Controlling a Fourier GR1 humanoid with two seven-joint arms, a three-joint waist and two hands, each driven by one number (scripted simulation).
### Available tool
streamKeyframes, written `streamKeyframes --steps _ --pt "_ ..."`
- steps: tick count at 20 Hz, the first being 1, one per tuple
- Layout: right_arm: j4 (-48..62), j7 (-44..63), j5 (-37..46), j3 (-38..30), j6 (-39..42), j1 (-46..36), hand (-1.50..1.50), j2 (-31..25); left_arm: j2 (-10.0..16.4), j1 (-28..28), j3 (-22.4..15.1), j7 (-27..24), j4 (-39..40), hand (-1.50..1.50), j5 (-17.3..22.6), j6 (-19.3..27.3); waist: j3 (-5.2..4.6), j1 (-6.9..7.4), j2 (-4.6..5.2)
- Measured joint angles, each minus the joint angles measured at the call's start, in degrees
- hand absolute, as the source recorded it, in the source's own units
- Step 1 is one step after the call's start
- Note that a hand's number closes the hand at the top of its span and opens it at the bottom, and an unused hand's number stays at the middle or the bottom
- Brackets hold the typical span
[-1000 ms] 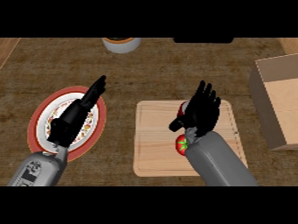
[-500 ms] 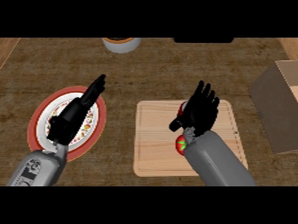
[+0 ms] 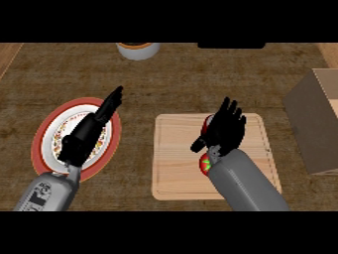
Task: Pick the can from the cutting board and place it in the cardboard box
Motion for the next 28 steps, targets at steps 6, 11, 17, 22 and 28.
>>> streamKeyframes --steps 6,11,17,22,28 --pt "3.3 -0.3 -2.5 0.9 -0.8 -0.6 -1.5 0.0 -0.2 0.7 0.2 -0.5 -0.2 0.0 -0.3 -0.5 -0.01 0.35 0.03" --pt "4.6 -0.4 -2.8 0.3 -0.8 -0.8 -1.5 -0.1 0.6 1.8 0.8 -0.4 -1.6 0.0 -0.1 -1.4 -0.07 0.16 -0.17" --pt "6.6 -0.3 -2.9 0.8 -1.0 -1.1 1.5 -0.2 -0.2 1.2 0.9 0.7 -1.8 0.0 -0.7 -1.2 -0.19 -0.01 -0.38" --pt "8.4 -1.7 -4.0 0.3 -1.7 -1.8 1.5 -0.3 -1.0 0.1 1.2 0.9 -0.8 0.0 -1.3 -1.2 -0.3 -0.08 -0.55" --pt "9.0 -4.3 -1.8 1.2 -2.0 -1.2 1.5 -1.1 -1.2 1.3 1.6 1.4 -1.7 0.0 -1.6 -1.6 -0.27 -0.23 -0.72"
